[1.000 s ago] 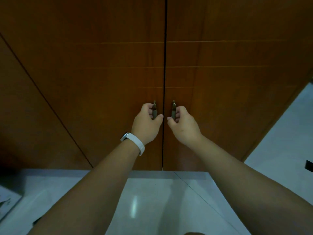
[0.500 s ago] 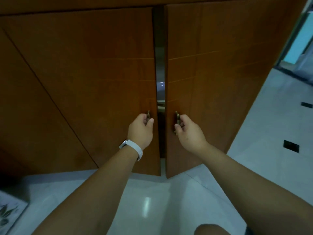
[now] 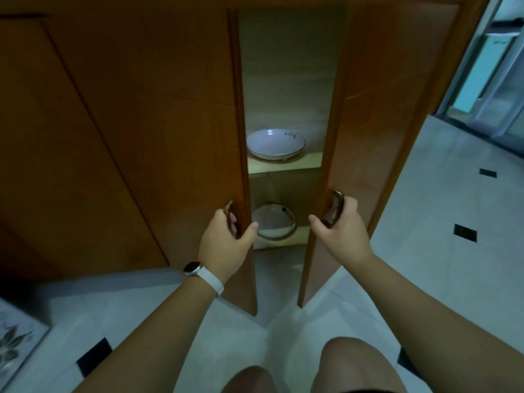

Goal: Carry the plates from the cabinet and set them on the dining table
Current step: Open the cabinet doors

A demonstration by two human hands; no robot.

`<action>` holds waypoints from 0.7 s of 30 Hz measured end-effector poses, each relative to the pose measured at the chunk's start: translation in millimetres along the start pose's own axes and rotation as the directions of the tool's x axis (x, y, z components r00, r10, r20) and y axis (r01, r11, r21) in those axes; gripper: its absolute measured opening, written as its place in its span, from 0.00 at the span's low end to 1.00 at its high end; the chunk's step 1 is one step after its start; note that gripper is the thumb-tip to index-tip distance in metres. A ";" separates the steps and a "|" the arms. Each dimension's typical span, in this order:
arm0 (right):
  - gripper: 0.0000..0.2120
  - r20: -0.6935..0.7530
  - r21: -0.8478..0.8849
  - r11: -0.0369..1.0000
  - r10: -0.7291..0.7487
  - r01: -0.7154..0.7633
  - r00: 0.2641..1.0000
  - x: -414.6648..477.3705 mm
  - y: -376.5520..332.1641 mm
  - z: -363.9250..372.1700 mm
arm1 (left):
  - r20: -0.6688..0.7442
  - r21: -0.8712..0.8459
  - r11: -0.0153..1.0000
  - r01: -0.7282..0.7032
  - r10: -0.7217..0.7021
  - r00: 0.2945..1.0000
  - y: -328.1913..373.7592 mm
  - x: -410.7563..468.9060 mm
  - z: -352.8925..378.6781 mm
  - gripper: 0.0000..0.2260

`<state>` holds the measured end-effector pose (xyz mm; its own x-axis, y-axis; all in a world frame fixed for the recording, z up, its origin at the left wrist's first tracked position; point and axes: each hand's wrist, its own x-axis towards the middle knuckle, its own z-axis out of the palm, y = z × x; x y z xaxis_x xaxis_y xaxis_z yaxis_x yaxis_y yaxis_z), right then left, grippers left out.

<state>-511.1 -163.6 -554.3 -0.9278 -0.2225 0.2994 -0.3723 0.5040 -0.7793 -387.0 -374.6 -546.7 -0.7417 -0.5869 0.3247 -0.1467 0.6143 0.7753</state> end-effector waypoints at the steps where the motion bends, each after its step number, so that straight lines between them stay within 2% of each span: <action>1: 0.25 -0.051 -0.017 1.000 0.003 -0.004 0.999 -6.9 2.2 -3.7 | -0.024 0.021 1.000 0.013 -0.012 1.000 -2.3 -7.6 -6.0 0.17; 6: 0.21 -0.228 -0.074 0.991 0.094 -0.113 0.969 -31.1 18.0 -29.5 | -0.165 0.066 0.996 0.054 -0.042 0.985 -16.3 -36.8 -42.7 0.18; 17: 0.17 -0.338 -0.034 0.978 0.182 -0.206 0.923 -63.1 35.8 -83.0 | -0.339 0.157 0.988 -0.008 0.061 0.939 -54.5 -73.6 -117.5 0.15; 21: 0.13 -0.378 0.002 0.984 0.167 -0.180 0.911 -72.3 35.1 -93.8 | -0.311 0.183 0.979 -0.092 0.146 0.939 -58.2 -82.7 -141.1 0.11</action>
<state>-459.2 -51.5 -551.7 -0.9158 0.1969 0.3501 -0.1991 0.5343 -0.8215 -224.7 -436.3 -542.2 -0.5148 -0.6252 0.5866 -0.1950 0.7517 0.6301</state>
